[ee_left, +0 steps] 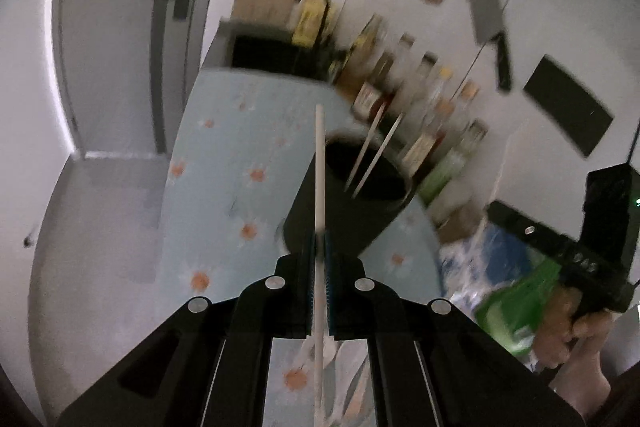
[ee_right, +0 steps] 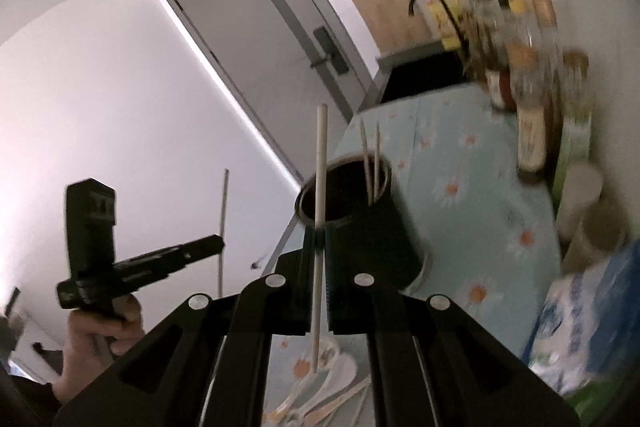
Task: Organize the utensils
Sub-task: 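Lift both chopsticks over the black holder and lower them inside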
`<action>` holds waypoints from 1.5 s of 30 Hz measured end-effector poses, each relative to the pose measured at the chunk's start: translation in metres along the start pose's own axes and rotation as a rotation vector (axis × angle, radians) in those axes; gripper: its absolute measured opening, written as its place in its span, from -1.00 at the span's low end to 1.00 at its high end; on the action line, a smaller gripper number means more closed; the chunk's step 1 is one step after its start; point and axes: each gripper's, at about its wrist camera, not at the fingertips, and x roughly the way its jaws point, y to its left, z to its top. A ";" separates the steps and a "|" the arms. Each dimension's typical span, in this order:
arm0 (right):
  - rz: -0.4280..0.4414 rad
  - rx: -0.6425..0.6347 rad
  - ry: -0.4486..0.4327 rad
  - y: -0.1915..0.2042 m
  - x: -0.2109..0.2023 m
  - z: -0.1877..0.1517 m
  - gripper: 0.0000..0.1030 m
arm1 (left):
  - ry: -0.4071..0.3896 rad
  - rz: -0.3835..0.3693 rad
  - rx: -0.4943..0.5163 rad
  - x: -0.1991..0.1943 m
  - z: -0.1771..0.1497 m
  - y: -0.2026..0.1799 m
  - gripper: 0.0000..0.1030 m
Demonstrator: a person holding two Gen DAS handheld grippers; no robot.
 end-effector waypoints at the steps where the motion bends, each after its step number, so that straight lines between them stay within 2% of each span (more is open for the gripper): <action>1: -0.010 -0.015 -0.017 0.002 -0.001 0.007 -0.89 | -0.021 -0.007 0.005 -0.002 0.005 -0.003 -0.93; 6: -0.031 -0.059 -0.065 0.008 0.003 0.032 -0.89 | -0.134 -0.078 0.052 -0.006 0.034 -0.022 -0.93; 9: -0.041 -0.083 -0.083 0.014 0.010 0.046 -0.89 | -0.189 -0.089 0.094 -0.005 0.047 -0.033 -0.93; 16: -0.069 -0.137 -0.116 0.026 0.026 0.070 -0.89 | -0.309 -0.146 0.109 -0.003 0.071 -0.040 -0.93; 20: -0.087 -0.158 -0.132 0.030 0.033 0.084 -0.89 | -0.369 -0.153 0.138 0.000 0.082 -0.044 -0.93; 28: -0.108 -0.172 -0.158 0.029 0.041 0.100 -0.89 | -0.407 -0.177 0.124 0.015 0.092 -0.043 -0.93; 36: -0.126 -0.152 -0.168 0.017 0.048 0.105 -0.89 | -0.423 -0.171 0.117 0.025 0.092 -0.042 -0.93; 43: -0.129 -0.132 -0.152 0.007 0.058 0.099 -0.89 | -0.412 -0.162 0.115 0.042 0.087 -0.037 -0.93; 45: -0.128 -0.125 -0.137 0.004 0.063 0.096 -0.89 | -0.387 -0.149 0.119 0.052 0.082 -0.034 -0.93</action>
